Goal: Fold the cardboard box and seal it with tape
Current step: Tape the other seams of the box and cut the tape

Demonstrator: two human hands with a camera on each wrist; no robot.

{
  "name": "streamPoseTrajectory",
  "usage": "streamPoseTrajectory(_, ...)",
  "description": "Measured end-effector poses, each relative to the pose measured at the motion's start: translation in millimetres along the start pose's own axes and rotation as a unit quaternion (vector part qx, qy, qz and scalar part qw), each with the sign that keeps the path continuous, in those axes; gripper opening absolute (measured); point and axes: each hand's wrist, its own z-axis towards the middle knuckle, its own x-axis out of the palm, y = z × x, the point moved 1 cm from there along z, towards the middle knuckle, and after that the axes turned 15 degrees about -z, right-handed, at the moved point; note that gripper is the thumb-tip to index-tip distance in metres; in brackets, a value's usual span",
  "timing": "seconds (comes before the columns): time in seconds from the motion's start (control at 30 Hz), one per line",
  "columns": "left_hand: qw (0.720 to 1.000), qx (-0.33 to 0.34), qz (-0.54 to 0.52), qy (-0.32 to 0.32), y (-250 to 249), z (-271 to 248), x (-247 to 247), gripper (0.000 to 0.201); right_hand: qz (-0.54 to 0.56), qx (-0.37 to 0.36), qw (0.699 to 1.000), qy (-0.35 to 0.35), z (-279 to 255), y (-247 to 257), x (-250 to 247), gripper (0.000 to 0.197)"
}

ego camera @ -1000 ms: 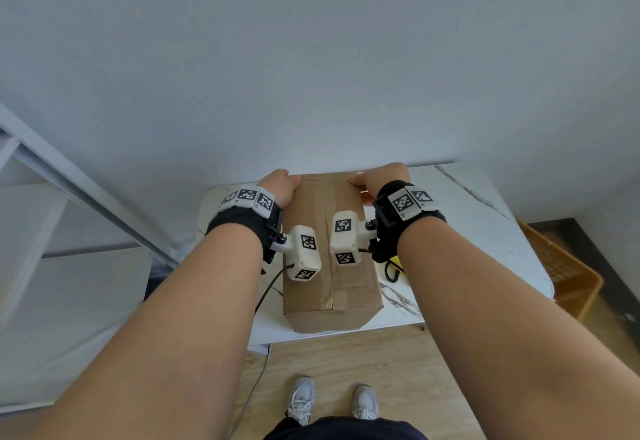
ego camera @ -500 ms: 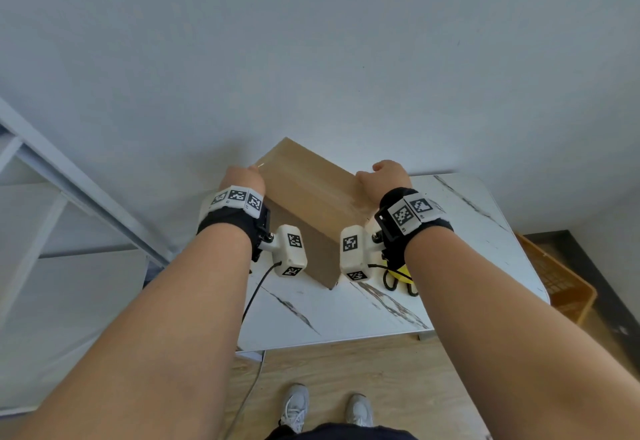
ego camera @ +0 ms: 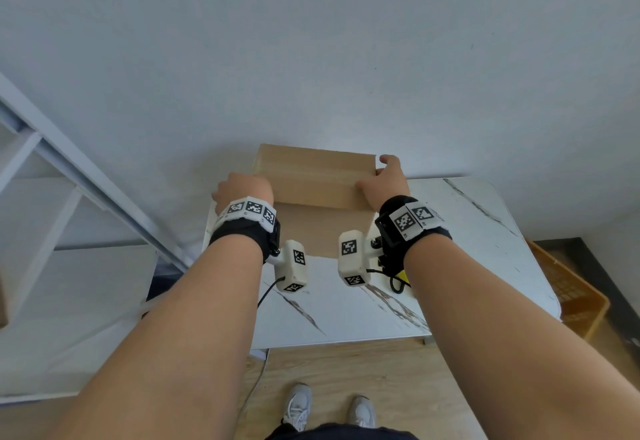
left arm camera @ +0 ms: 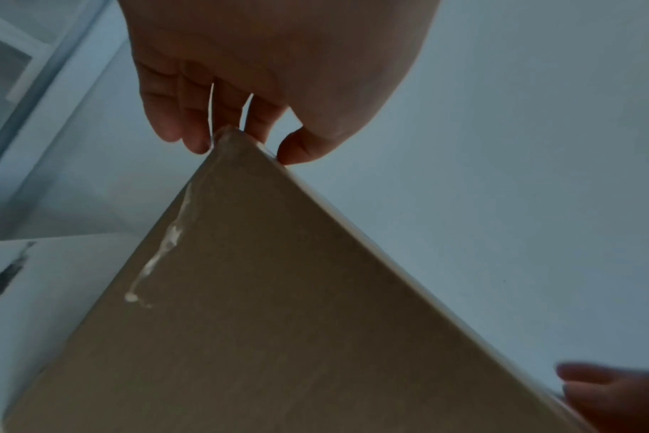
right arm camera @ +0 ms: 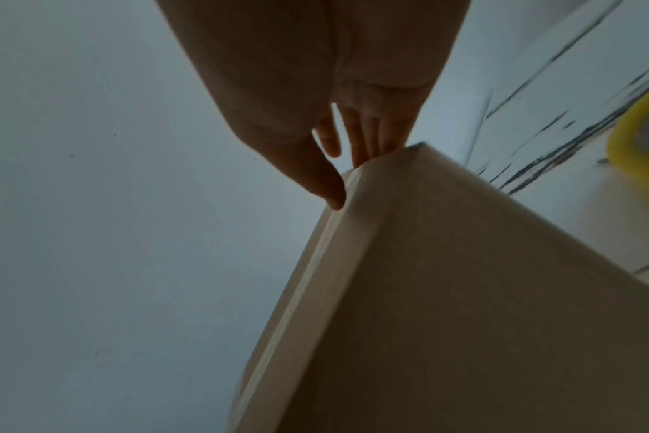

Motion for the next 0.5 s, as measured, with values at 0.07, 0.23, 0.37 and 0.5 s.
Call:
streamPoseTrajectory(0.07, 1.0, 0.024, 0.009, -0.015, 0, -7, 1, 0.041, 0.001, -0.027, 0.999, 0.024, 2, -1, 1, 0.063)
streamPoseTrajectory(0.23, 0.972, 0.214, 0.086, -0.052, -10, -23, 9, 0.038, -0.011, -0.076, 0.996, 0.036, 7, -5, -6, 0.059)
streamPoseTrajectory(0.37, 0.925, 0.364, 0.077, 0.078, -21, -43, 32, 0.046, -0.019, -0.043, 0.999, -0.016, 9, -22, -18, 0.046)
streamPoseTrajectory(0.5, 0.882, 0.404, 0.139, 0.199, -26, -67, 61, 0.068, -0.037, 0.01, 0.998, -0.049, 9, -56, -32, 0.041)
